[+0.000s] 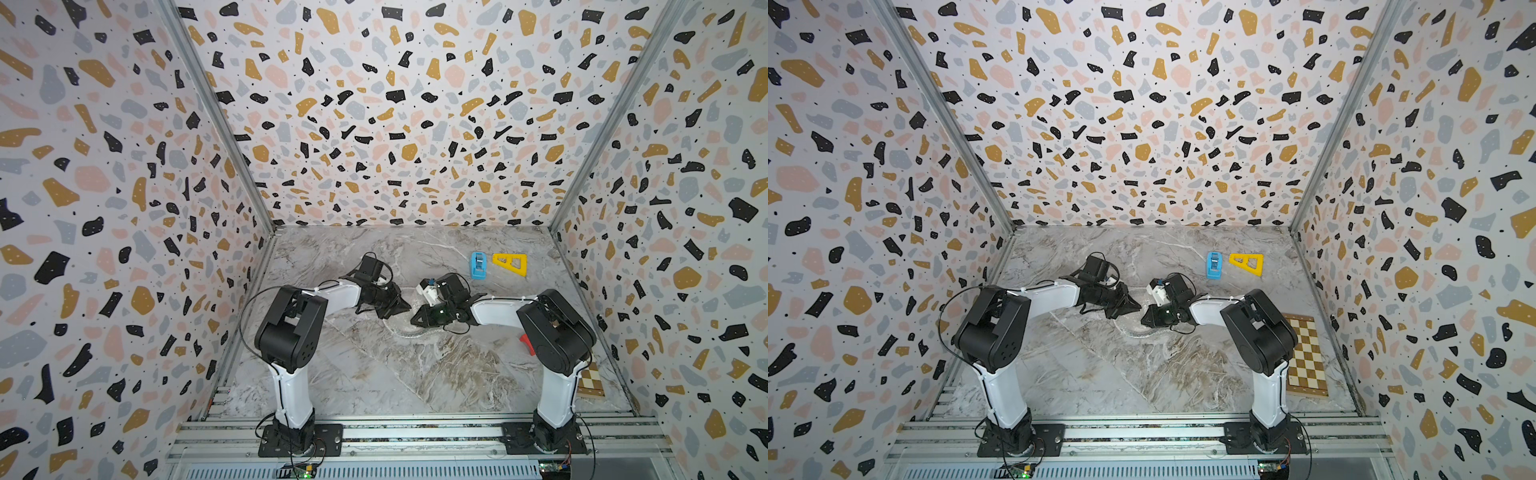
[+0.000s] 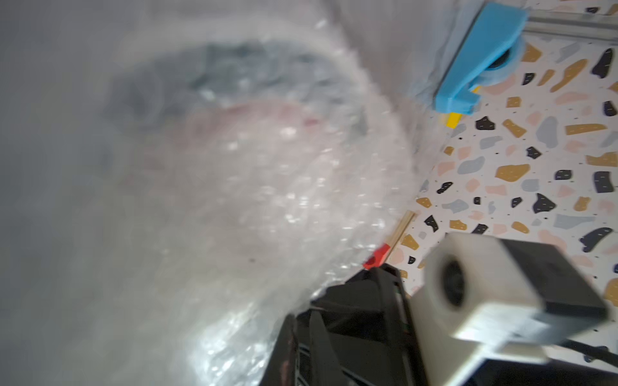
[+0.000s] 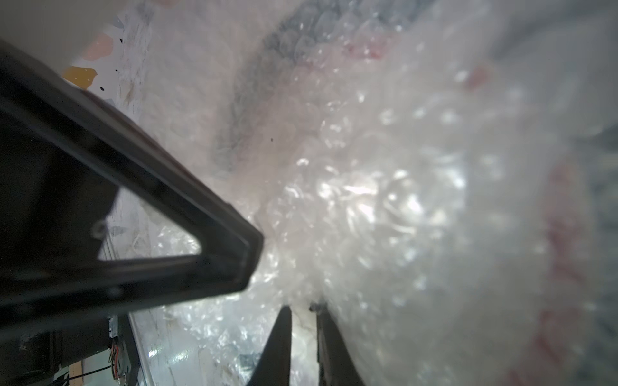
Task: Wrap dinner plates in bubble wrap
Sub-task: Wrap the plate in the bubble wrap.
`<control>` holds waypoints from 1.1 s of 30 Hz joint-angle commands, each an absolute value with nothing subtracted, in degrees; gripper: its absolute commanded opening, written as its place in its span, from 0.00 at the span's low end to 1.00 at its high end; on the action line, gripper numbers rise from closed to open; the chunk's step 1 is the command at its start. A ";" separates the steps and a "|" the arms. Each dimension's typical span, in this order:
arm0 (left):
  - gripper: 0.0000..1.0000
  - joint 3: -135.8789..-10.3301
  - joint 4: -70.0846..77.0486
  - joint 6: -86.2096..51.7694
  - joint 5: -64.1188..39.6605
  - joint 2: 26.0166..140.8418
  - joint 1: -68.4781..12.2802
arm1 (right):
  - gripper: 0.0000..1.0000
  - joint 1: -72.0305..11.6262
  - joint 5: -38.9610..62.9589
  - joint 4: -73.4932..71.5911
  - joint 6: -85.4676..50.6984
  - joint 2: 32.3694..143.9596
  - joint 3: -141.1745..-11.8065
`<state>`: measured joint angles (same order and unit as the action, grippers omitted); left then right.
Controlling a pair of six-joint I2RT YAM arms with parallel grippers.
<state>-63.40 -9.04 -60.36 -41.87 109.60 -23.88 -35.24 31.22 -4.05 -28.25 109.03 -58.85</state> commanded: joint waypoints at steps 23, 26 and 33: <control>0.10 -55.56 -7.08 -56.08 -38.94 110.13 -24.04 | 0.22 -34.24 30.34 -0.70 -30.27 110.42 -65.86; 0.11 -55.37 -6.86 -56.16 -38.86 109.95 -24.00 | 0.22 -33.59 28.23 -0.48 -30.01 110.01 -62.73; 0.11 -55.33 -7.20 -55.64 -38.19 110.65 -23.93 | 0.25 -29.80 30.49 0.69 -27.81 103.51 -61.99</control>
